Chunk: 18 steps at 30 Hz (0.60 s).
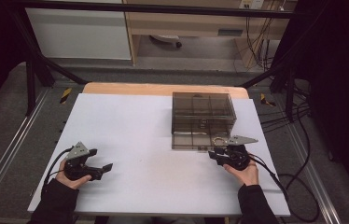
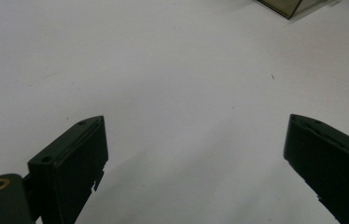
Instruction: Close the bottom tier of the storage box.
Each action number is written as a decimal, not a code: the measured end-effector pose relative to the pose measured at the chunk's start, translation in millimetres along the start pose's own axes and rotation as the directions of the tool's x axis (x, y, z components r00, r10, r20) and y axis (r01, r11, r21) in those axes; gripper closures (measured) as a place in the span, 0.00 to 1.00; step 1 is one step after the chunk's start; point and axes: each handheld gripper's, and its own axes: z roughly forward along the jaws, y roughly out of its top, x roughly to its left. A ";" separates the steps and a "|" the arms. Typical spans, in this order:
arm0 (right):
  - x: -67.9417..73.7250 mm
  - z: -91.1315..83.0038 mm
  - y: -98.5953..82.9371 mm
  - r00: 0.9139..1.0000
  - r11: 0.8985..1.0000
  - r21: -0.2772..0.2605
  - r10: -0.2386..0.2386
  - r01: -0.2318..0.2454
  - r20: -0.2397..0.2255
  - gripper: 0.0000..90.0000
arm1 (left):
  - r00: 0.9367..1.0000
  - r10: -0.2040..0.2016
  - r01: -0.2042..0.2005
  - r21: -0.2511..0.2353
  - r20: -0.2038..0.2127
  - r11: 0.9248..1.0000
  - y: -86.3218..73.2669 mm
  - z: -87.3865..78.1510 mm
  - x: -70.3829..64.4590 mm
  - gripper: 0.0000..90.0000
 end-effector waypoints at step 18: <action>-1.8 8.8 -1.1 1.000 1.000 0.011 -0.004 0.004 0.017 0.94 | 1.000 0.001 -0.001 -0.001 0.002 1.000 -0.3 -0.8 0.1 0.07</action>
